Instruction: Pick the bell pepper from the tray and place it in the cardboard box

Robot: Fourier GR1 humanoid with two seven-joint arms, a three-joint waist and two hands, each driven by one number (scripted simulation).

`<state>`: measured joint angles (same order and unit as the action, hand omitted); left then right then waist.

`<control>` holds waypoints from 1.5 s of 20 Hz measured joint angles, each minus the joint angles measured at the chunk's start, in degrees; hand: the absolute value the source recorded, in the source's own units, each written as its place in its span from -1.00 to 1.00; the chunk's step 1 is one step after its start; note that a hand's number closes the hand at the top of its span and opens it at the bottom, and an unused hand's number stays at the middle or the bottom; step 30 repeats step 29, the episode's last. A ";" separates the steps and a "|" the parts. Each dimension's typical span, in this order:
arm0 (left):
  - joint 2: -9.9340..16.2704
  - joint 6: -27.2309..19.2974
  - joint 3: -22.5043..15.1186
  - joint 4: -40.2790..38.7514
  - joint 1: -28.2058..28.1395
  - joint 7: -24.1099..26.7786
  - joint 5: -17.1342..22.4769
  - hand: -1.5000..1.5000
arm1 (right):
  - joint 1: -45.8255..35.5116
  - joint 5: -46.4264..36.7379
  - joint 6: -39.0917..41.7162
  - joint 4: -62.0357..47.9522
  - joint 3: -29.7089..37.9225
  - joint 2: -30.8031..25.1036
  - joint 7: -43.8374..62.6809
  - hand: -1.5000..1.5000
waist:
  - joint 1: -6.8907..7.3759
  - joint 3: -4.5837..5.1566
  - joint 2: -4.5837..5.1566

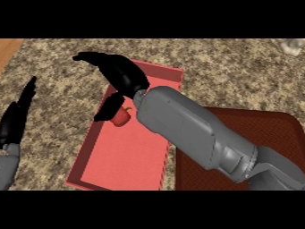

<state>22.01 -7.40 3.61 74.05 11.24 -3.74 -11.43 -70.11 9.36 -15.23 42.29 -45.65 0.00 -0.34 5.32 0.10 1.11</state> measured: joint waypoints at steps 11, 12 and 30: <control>0.39 0.20 1.80 2.28 -2.99 -0.52 0.68 0.00 | -1.78 11.28 1.30 -6.32 12.87 -1.13 -12.34 -1.00 | -2.45 -0.08 -0.46; 0.61 0.37 2.11 1.96 -2.89 -0.41 0.76 0.00 | -2.35 11.95 2.96 -7.76 14.36 -1.70 -13.29 -1.00 | -2.64 -0.08 -0.43; -0.36 0.59 3.04 2.71 -5.03 0.82 0.13 0.00 | -0.03 10.57 28.11 -24.96 24.45 -22.45 -29.36 -1.00 | -3.17 -0.14 -0.24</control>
